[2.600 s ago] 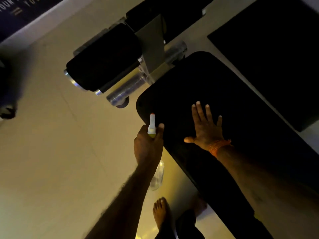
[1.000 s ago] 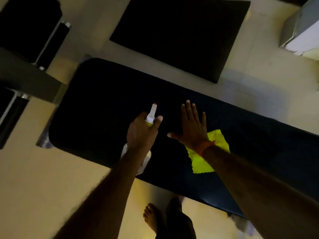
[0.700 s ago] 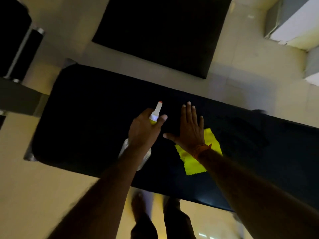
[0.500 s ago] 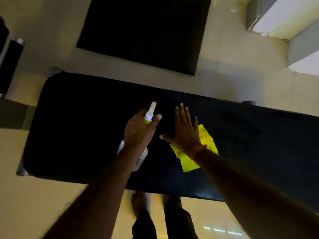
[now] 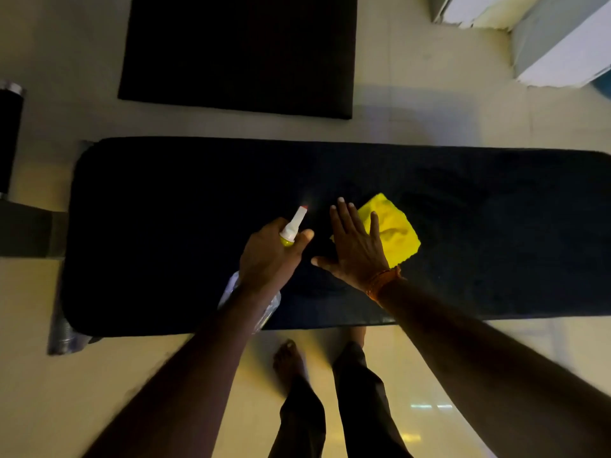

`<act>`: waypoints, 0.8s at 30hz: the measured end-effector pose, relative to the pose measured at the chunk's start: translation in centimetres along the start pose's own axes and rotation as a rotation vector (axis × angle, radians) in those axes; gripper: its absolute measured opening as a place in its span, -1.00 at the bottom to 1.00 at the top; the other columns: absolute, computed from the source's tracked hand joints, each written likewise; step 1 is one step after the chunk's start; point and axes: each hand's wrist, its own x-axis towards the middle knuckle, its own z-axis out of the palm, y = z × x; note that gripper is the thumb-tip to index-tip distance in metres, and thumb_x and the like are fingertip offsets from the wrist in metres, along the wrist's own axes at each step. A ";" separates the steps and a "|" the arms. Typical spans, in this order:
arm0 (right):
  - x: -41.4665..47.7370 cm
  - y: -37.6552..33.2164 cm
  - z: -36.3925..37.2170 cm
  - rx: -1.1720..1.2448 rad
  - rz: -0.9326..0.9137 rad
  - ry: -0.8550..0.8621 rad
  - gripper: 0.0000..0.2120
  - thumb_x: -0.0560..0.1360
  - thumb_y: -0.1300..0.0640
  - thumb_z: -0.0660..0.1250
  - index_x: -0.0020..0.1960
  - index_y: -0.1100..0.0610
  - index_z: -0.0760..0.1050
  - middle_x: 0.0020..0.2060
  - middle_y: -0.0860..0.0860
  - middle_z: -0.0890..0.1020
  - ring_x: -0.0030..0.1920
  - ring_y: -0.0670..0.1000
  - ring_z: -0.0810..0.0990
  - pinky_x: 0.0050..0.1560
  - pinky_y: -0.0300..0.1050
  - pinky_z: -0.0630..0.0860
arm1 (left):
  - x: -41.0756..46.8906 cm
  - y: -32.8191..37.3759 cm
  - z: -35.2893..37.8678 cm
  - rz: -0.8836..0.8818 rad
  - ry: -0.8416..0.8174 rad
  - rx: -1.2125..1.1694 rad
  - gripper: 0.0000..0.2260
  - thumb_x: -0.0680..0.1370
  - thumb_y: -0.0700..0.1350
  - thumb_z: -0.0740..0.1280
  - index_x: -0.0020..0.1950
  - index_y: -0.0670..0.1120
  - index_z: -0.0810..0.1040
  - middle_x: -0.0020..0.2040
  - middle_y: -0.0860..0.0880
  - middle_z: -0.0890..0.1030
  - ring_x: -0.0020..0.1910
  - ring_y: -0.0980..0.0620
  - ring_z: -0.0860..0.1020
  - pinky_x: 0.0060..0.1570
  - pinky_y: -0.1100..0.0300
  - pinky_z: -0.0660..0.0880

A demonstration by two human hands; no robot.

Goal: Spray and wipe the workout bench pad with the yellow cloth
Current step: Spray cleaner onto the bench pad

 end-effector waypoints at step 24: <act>-9.8 2.8 4.7 -0.108 -0.234 0.034 -0.04 0.53 -0.25 0.36 0.68 0.08 -0.09 0.66 0.14 -0.18 0.65 0.22 -0.23 0.59 0.37 -0.13 | -16.3 -3.8 3.6 -0.075 0.123 -0.061 -0.65 0.54 0.18 0.40 0.08 -0.10 0.62 -0.07 -0.08 0.69 -0.07 -0.10 0.64 -0.07 -0.01 0.56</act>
